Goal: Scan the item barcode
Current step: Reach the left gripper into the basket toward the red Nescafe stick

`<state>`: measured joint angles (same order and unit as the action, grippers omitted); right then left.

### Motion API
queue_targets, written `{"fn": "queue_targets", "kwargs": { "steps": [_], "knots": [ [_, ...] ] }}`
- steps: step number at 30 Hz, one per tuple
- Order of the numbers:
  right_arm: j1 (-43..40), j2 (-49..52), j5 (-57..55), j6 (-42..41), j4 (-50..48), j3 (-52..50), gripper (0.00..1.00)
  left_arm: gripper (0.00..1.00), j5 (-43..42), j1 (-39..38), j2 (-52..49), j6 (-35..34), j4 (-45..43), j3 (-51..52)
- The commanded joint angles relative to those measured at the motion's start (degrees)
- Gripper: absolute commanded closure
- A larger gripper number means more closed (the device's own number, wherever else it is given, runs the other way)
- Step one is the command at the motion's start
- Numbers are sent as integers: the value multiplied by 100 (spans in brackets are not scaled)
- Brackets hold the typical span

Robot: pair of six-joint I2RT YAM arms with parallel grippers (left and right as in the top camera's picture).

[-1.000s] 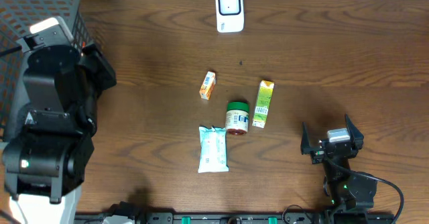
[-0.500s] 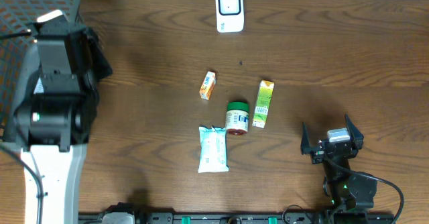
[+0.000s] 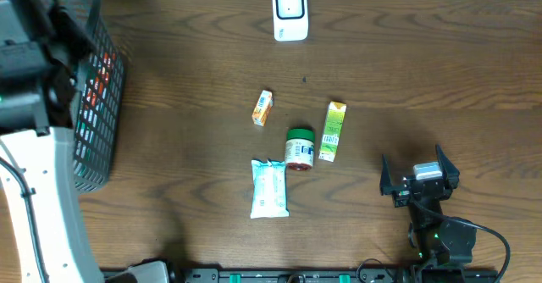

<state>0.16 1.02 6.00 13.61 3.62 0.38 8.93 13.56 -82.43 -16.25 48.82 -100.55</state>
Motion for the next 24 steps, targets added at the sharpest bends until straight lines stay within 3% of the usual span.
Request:
{"fn": "queue_targets", "kwargs": {
  "steps": [1,7,15,22,24],
  "knots": [
    [-7,-20,26,-74,20,-7,1,44,-79,334,-249,96,44,-72],
    [-7,-20,26,-74,20,-7,1,39,-76,796,-748,101,116,-66],
    [-7,-20,26,-74,17,-7,1,21,-127,1274,-1534,258,223,-66],
    [-7,-20,26,-74,17,-7,1,0,-1521,1606,-2367,1224,127,-66],
    [-7,-20,26,-74,17,-7,1,2,-1611,1703,-2625,1403,96,-66]
  ]
}}
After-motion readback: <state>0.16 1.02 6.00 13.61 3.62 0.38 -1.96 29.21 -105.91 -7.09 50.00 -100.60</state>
